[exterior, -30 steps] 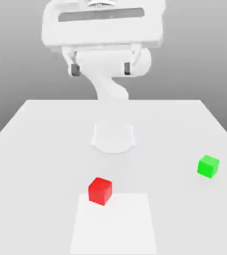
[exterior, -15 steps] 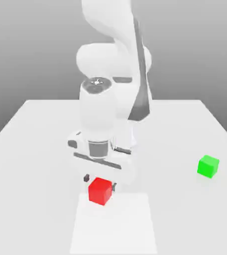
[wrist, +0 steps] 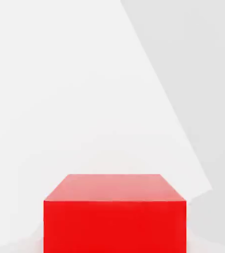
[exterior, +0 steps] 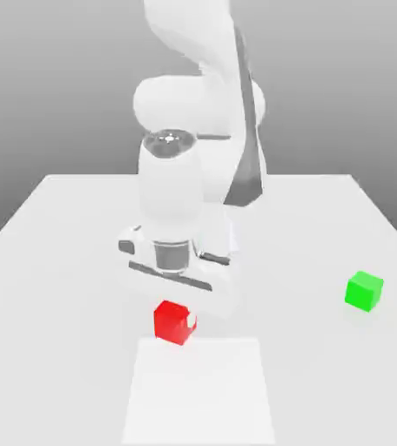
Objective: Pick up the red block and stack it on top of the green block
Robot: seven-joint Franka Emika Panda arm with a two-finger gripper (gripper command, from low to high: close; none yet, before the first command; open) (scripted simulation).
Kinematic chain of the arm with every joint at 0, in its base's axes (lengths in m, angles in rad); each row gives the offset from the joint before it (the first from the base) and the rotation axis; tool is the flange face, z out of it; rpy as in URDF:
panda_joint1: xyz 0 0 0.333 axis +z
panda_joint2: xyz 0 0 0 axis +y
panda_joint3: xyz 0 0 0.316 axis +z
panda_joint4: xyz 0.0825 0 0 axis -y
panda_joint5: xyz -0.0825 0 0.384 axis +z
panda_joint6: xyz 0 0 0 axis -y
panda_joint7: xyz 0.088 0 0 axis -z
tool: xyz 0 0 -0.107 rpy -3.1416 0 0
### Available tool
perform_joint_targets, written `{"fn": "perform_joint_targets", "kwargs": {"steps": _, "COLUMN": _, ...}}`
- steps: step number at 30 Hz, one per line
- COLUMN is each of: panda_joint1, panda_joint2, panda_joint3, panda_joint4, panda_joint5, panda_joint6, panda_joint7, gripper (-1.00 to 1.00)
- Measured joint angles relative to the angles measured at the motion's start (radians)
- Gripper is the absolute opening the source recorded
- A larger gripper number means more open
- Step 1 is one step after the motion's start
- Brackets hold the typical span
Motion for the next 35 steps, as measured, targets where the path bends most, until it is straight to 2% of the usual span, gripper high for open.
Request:
{"fn": "perform_joint_targets", "kwargs": {"steps": 19, "panda_joint1": 0.733, "panda_joint2": -0.073, "panda_joint3": 0.386, "panda_joint4": 0.125, "panda_joint5": 0.137, "panda_joint6": -0.188, "panda_joint7": -0.592, "gripper": -1.00}}
{"fn": "perform_joint_targets", "kwargs": {"steps": 23, "panda_joint1": 0.739, "panda_joint2": -0.008, "panda_joint3": 0.433, "panda_joint4": 0.144, "panda_joint5": 0.026, "panda_joint6": -0.163, "panda_joint7": -0.552, "gripper": -1.00}}
{"fn": "perform_joint_targets", "kwargs": {"steps": 29, "panda_joint1": 0.712, "panda_joint2": 0.102, "panda_joint3": 0.416, "panda_joint4": 0.154, "panda_joint5": -0.158, "panda_joint6": -0.085, "panda_joint7": -0.423, "gripper": -1.00}}
{"fn": "perform_joint_targets", "kwargs": {"steps": 32, "panda_joint1": 0.705, "panda_joint2": 0.150, "panda_joint3": 0.414, "panda_joint4": 0.156, "panda_joint5": -0.211, "panda_joint6": -0.038, "panda_joint7": -0.385, "gripper": -1.00}}
{"fn": "perform_joint_targets", "kwargs": {"steps": 35, "panda_joint1": 0.707, "panda_joint2": 0.191, "panda_joint3": 0.411, "panda_joint4": 0.153, "panda_joint5": -0.224, "panda_joint6": 0.015, "panda_joint7": -0.376, "gripper": -1.00}}
